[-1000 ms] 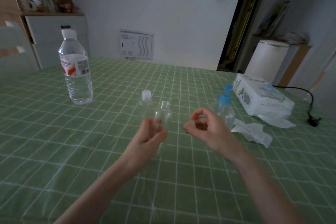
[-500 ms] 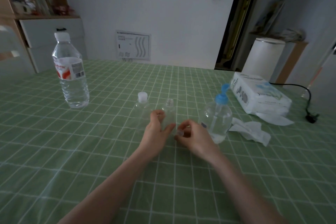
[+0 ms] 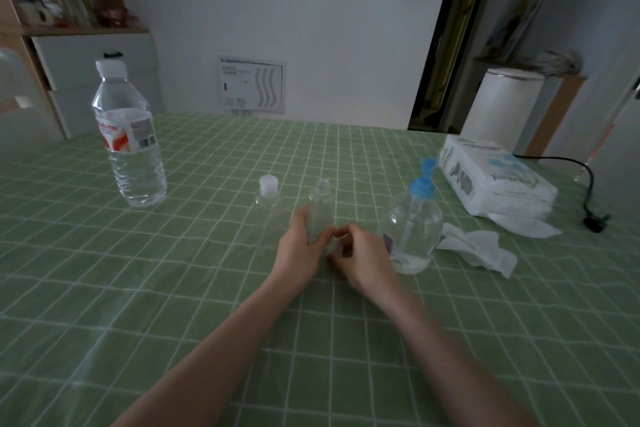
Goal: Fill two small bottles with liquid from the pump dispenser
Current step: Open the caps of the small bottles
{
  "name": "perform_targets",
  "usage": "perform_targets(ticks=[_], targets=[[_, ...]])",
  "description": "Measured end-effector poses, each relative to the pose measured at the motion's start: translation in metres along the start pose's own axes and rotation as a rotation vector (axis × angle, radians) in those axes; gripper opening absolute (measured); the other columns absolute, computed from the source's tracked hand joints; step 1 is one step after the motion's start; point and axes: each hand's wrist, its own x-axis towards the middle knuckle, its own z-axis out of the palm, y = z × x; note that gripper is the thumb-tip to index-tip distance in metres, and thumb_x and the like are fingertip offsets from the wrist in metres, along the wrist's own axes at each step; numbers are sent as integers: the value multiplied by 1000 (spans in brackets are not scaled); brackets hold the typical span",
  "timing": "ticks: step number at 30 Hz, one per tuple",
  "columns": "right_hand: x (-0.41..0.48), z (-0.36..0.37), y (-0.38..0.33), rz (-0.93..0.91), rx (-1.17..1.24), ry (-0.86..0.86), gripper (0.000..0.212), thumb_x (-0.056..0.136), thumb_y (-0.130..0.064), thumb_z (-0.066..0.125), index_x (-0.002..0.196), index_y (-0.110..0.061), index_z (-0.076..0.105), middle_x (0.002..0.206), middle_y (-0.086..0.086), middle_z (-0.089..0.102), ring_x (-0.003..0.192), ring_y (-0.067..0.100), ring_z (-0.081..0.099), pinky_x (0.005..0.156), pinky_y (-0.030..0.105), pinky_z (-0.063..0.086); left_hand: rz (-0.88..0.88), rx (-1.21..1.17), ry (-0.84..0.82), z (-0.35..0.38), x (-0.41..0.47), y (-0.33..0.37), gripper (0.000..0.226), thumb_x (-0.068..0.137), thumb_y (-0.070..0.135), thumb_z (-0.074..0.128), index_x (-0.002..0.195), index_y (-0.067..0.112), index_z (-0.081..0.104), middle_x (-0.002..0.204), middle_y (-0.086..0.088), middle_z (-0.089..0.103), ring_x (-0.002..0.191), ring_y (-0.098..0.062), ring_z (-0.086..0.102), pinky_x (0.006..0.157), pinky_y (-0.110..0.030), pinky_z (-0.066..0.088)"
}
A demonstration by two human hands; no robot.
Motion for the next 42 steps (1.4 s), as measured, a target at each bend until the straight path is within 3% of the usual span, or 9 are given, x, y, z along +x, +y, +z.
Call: perform_targets(ticks=[6,12,14,17,20,25,34,36,42], targets=[[-5,-1,0,-18,42,-5,40,88,-19,68,125,-11,54,116,0,67,78,-3,51,51,1,39,35,45,-58,-13,-30,3,54,90,19,58,137,20,32,109,15,54,74,20,52,54,1,40],[-21,-3,2,-32,81,15,55,83,-17,72,132,-12,47,126,1,60,103,8,57,82,9,41,25,73,-8,-43,-74,-10,46,86,13,61,127,21,42,121,13,45,109,-5,49,87,-14,40],[-29,-4,3,-42,77,30,49,84,-19,71,128,-13,49,114,-6,58,97,3,52,85,12,42,58,75,64,-54,-76,-10,17,84,9,63,92,20,52,97,7,59,87,-10,57,70,-10,43],[-39,-4,3,-49,88,29,34,85,-19,69,115,-16,53,91,-16,49,82,-2,50,75,12,46,42,113,228,-65,-66,-8,28,80,15,68,70,20,43,64,5,44,55,-9,38,46,-14,35],[-47,-4,0,-72,113,20,28,86,-21,69,106,-24,51,89,-16,50,79,-4,50,69,6,45,0,143,434,-69,-50,-2,42,71,33,77,88,19,41,82,5,41,71,-11,42,62,-19,38],[-52,-4,-5,-119,130,26,29,86,-21,69,112,-19,55,89,-17,51,79,-5,52,69,7,46,-144,106,303,-61,-19,-6,91,68,41,77,139,15,26,141,-8,32,132,-27,29,108,-52,30],[-50,-20,-19,-198,246,-1,21,89,-23,66,108,-19,60,87,-13,58,77,-5,56,72,5,47,77,73,142,-60,-39,-6,25,85,28,63,106,23,51,91,8,64,81,-3,61,72,-18,51],[-50,-28,-30,-238,326,-20,22,86,-32,67,104,-28,54,79,-12,57,67,-4,55,66,7,47,140,143,76,-63,-54,-2,22,84,24,63,102,24,51,74,6,62,61,1,57,52,-13,45],[-51,-40,-54,-274,459,-37,40,79,-56,60,102,-23,58,56,-12,43,45,-1,41,46,9,35,273,386,47,-67,-84,9,27,74,40,63,91,32,44,61,7,54,50,-5,49,49,-19,40]])
